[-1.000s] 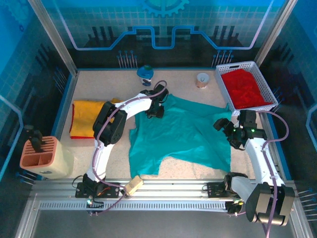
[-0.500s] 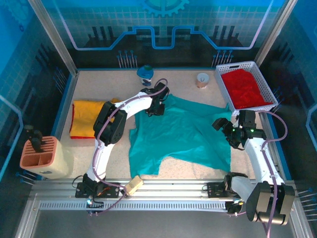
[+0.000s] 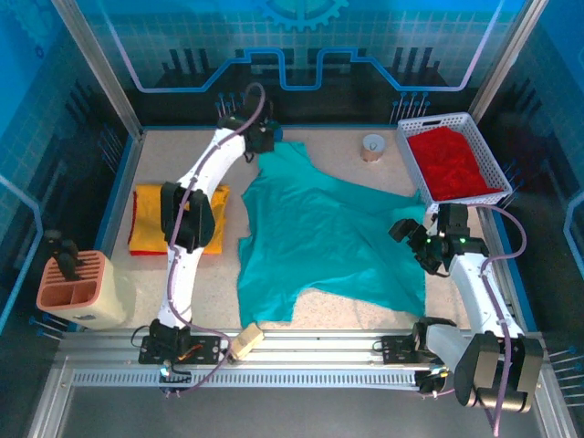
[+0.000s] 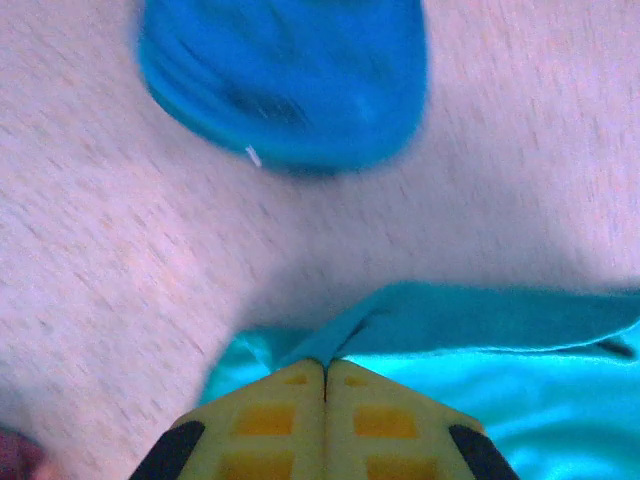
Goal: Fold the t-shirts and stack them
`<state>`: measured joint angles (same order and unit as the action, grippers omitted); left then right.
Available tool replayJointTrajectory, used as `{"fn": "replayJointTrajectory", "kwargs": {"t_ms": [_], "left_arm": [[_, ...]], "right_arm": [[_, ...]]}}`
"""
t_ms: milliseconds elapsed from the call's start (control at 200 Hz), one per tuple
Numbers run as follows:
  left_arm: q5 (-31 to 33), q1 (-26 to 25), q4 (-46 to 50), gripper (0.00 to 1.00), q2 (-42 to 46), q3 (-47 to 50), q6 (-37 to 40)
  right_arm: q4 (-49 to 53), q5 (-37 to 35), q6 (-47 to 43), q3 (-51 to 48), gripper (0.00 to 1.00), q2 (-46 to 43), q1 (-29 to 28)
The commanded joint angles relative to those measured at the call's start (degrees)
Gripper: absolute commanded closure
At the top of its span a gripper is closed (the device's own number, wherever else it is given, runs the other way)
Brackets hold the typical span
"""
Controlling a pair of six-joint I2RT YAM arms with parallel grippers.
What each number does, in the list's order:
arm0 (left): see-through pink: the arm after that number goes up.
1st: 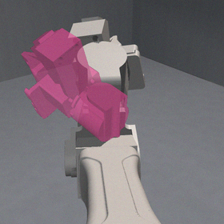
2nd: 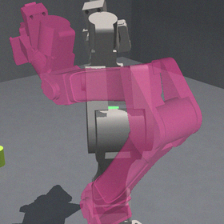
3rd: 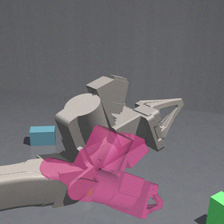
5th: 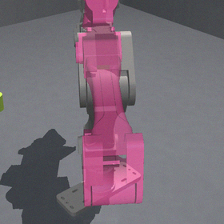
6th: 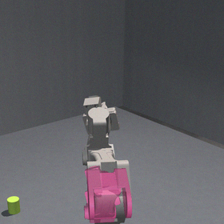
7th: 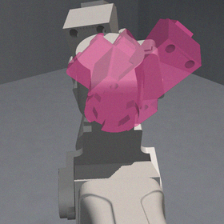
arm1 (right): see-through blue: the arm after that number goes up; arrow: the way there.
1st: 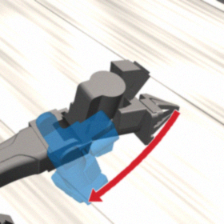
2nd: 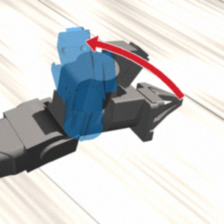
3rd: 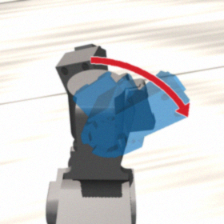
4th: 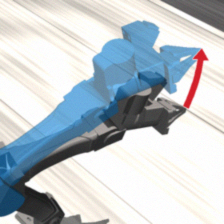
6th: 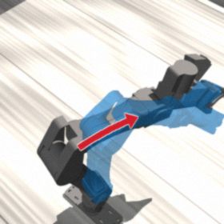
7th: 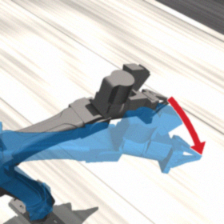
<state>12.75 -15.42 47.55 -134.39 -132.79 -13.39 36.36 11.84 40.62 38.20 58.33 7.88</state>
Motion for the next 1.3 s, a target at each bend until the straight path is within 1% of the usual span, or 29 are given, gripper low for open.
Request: {"fn": "replayJointTrajectory", "kwargs": {"t_ms": [0, 70, 130, 175, 185, 270, 360, 450, 585, 645, 725, 855, 876, 956, 1046, 1141, 1296], "left_arm": [[-0.5, 3.1, 3.9, 1.00, -4.9, -7.5, -0.2], [-0.8, 4.6, 3.7, 1.00, -7.2, -11.4, -0.2], [-2.1, 5.1, 3.0, 1.00, -8.3, -12.8, -0.2], [-2.9, 5.1, 2.0, 0.83, -8.5, -12.5, 0.1], [-3.2, 5.1, 1.8, 0.81, -8.5, -12.3, 0.1], [-4.6, 5.0, 0.8, 0.70, -8.4, -10.9, -0.7], [-4.5, 5.1, 2.0, 0.51, -8.3, -10.3, -1.3], [-4.3, 5.0, 3.8, 0.45, -6.8, -9.1, -1.5], [-5.4, 5.0, 3.6, 0.41, -0.8, -1.8, -1.2], [-6.8, 5.0, 3.6, 0.40, 2.2, 2.3, -1.5], [-8.0, 4.4, 3.4, 0.39, 7.1, 9.1, -1.7], [-9.8, 3.1, -1.1, 0.39, 17.4, 25.8, -3.0], [-10.4, 3.0, -2.1, 0.39, 19.1, 28.5, -3.5], [-14.3, 3.0, -5.9, 0.37, 26.0, 39.1, -6.5], [-17.9, 2.7, -9.4, 0.36, 33.6, 50.2, -9.3], [-19.3, 2.1, -10.6, 0.35, 41.1, 60.3, -11.4], [-20.1, 1.1, -9.7, 0.34, 54.5, 75.1, -17.0]], "right_arm": [[0.5, 1.3, -1.4, -0.6, 0.00, 0.5, -0.8], [0.6, 1.8, -1.6, -0.6, 0.00, 0.6, -0.8], [0.8, 2.1, -1.9, -0.5, 0.00, 0.6, -0.8], [0.9, 2.1, -2.1, -0.8, 0.00, 0.6, -0.8], [1.0, 2.0, -2.1, -0.8, 0.00, 0.6, -0.8], [0.8, 2.1, -2.3, -1.3, 0.00, 0.5, -0.8], [1.1, 2.1, -2.6, -1.1, 0.00, 0.6, -0.8], [1.6, 1.6, -3.5, -0.8, 0.00, 0.6, -0.8], [2.2, 0.4, -5.2, 0.2, 0.01, 0.7, -1.0], [1.8, 0.1, -5.4, 0.5, 0.00, 0.9, -1.0], [0.3, 2.2, -6.1, 0.6, 0.00, 1.9, -0.9], [-1.2, 4.2, -6.4, 0.9, 0.00, 4.1, -0.8], [-1.2, 4.3, -6.3, 0.9, 0.00, 4.5, -0.8], [-0.7, 3.8, -5.5, 0.9, 0.05, 5.3, -0.9], [-0.1, 2.8, -4.2, 0.2, 0.07, 4.3, -0.8], [0.3, 1.9, -3.3, -1.0, 0.07, 2.2, -0.6], [1.9, 4.1, -4.7, -1.6, 0.05, 1.3, -0.4]]}}
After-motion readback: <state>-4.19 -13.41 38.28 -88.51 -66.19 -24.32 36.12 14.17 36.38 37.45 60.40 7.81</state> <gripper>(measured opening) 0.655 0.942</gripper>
